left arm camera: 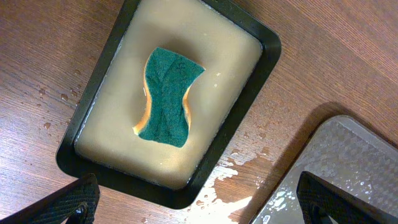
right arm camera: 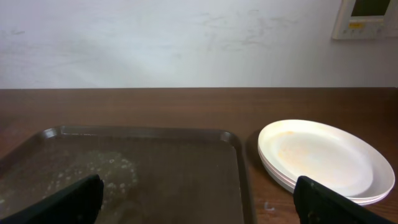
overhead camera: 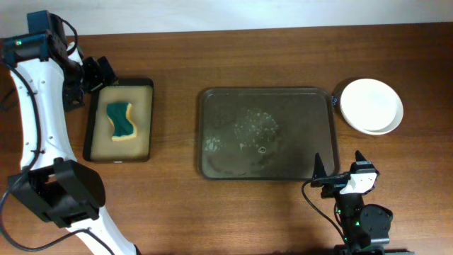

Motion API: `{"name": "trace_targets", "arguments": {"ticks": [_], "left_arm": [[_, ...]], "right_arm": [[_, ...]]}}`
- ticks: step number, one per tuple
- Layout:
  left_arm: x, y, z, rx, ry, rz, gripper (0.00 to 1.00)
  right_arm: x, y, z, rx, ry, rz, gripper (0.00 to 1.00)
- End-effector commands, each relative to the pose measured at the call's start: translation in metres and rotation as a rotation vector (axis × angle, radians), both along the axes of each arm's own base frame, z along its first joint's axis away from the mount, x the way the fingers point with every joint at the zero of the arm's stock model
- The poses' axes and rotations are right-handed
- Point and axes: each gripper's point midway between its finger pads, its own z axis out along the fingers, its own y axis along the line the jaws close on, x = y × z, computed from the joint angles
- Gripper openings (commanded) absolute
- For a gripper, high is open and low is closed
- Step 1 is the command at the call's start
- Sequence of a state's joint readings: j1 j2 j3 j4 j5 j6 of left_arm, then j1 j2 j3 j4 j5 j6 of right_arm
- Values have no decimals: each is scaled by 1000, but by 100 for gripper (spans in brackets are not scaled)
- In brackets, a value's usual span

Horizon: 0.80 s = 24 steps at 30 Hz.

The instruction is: Clean dirty plates on tray and stack at the side

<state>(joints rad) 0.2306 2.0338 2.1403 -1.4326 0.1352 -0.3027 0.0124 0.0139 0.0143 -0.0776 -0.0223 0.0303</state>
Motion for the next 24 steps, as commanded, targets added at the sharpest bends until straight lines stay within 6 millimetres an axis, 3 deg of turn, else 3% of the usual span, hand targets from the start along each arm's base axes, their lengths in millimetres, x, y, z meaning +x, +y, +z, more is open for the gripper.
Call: {"name": "trace_targets", "arguments": {"ticks": [1,3,5,9,13,16,18,20,24], "left_arm": [[1,1,4,-1,-14,-3,99],[-8,10,9,53,4,13,99],[-40,3,24,37,63,14,100],[-61,-7,85,154,-96,-9,99],[-85,-57,159,219,-352,-172,100],[-112,-88,183,238,-470,-253,99],[-125,-101,184,230,-533,-293,99],[-138,-109,166,224,-620,-312,100],[-158,-88,119,292,-740,-228,99]], "right_arm": [[0,-4,-2,10,-1,-24,98],[0,-5,-2,10,-1,-24,98],[0,-5,-2,10,-1,-24,98],[0,-5,-2,10,-1,-24,98],[0,-5,-2,10,-1,-24,98],[0,-5,-2,10,-1,-24,98],[0,-5,-2,10,-1,-24,98],[0,-5,-2,10,0,-24,98],[0,-5,-2,10,-1,-24,98]]}}
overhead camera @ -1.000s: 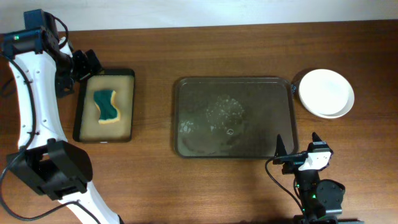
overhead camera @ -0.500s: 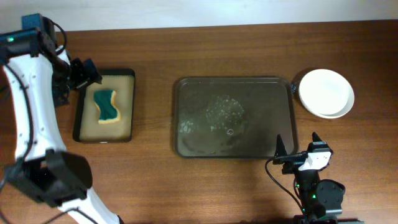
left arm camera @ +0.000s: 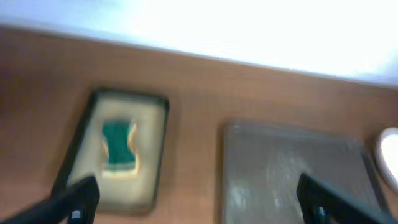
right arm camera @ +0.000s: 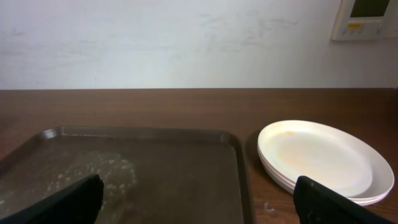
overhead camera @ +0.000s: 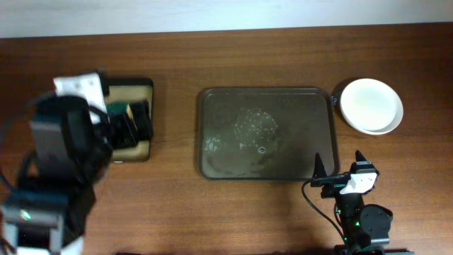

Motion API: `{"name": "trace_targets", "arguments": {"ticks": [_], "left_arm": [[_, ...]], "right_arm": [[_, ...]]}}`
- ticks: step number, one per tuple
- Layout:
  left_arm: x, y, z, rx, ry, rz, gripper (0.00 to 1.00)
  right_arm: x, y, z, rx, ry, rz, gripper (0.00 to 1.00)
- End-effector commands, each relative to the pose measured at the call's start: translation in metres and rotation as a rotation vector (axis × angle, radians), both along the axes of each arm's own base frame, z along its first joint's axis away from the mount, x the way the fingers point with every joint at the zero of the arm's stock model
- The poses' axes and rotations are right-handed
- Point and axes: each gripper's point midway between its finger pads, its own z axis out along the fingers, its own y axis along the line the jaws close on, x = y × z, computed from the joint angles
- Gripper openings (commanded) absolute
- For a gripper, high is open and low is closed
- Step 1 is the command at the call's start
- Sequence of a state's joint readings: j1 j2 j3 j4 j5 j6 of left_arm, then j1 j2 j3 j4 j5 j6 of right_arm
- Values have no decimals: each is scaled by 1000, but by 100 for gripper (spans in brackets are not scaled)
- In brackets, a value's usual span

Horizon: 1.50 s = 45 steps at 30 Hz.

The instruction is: Clean dirty plates on tray and stack at the side

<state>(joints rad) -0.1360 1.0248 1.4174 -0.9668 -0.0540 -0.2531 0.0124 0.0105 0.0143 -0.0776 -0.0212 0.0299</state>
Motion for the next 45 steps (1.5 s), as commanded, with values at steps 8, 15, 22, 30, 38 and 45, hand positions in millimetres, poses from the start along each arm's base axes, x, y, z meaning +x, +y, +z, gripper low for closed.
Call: {"name": "trace_targets", "arguments": {"ticks": [8,15,22,30,38,45], "left_arm": [[-52,54,-117,57,-163,212,99],[-56,65,-133,74,-411,249,99],[-50,56,-150,96,-583,187,99],[-48,61,-197,120,-494,209,99],[-47,57,-195,184,-499,163,99],[-45,40,-198,211,-495,47,99]], "right_arm": [[0,-4,-3,10,3,-23,98],[0,-4,-3,10,3,-23,98],[0,-4,-3,10,3,-23,98],[0,-4,-3,10,3,-23,98],[0,-4,-3,10,3,-23,98],[0,-4,-3,10,3,-23,98]]}}
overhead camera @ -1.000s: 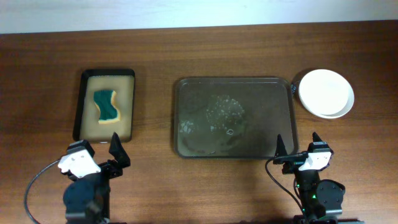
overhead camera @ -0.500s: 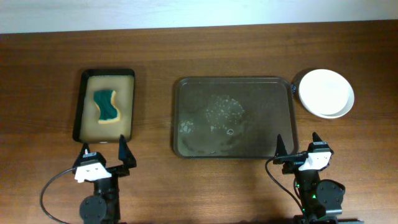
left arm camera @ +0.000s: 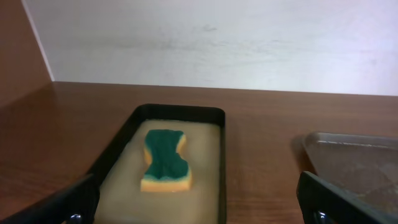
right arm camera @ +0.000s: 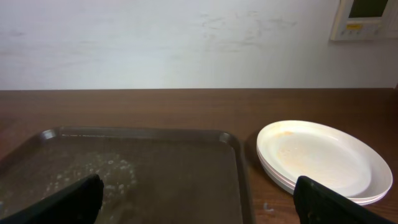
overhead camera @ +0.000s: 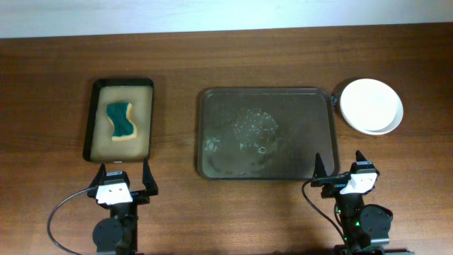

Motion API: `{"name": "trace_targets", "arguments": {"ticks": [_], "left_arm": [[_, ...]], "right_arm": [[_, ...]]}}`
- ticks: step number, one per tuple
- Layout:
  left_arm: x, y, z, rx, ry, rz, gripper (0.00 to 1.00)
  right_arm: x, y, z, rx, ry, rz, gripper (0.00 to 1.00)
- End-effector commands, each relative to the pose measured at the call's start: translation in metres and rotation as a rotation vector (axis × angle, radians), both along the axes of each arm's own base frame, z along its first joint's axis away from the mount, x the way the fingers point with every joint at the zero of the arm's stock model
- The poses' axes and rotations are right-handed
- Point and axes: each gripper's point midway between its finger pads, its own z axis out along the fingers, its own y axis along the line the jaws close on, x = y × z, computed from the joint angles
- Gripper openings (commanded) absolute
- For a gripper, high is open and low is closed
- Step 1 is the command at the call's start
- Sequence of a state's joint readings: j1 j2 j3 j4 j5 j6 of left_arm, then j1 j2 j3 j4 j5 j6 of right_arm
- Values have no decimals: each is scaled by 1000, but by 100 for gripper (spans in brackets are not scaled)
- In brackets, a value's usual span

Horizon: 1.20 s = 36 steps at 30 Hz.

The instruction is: Clean dirty plates on tray and stack at the side

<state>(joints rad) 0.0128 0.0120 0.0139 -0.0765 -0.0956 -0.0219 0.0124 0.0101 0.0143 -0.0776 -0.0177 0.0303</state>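
The grey tray [overhead camera: 200,134] carries only suds and water film, with no plate on it. A stack of white plates [overhead camera: 371,105] sits on the table just right of the tray, and the top plate [right arm camera: 323,155] shows a faint orange smear. The green-and-yellow sponge [overhead camera: 122,121] lies in a black basin [overhead camera: 95,120] of soapy water. My left gripper [overhead camera: 124,173] rests open at the near edge, facing the sponge [left arm camera: 165,160]. My right gripper [overhead camera: 337,164] rests open near the tray's front right corner, holding nothing.
Both arms are folded at the table's near edge. The tray's rim [right arm camera: 143,130] lies straight ahead of the right gripper [right arm camera: 199,202], and its corner [left arm camera: 348,140] shows right of the left gripper [left arm camera: 199,205]. A white wall backs the table.
My left arm was raised and blurred over the basin area. Now it sits folded at the near left edge, gripper open and level. Right arm, plates, tray and sponge are unchanged.
First my left arm reached over the far left with its open gripper just above the basin, the sponge lying inside. Then it was pulled back and higher. Now it is folded at the near edge. The right arm and plate stack stayed still throughout.
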Motion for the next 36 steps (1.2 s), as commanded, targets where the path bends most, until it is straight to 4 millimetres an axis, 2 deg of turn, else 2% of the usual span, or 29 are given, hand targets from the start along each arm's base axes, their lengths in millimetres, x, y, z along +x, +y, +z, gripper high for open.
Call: {"name": "trace_targets", "arguments": {"ticks": [1,6,36], "left_arm": [[1,-14,-3,20,7,-86,99],[1,-20,-2,18,6,-117,99],[1,-18,-3,18,7,-107,99]], "right_arm": [[0,-4,-3,10,3,-19,98],[0,-4,-3,10,3,-19,98],[0,-4,-3,10,4,-19,98]]}}
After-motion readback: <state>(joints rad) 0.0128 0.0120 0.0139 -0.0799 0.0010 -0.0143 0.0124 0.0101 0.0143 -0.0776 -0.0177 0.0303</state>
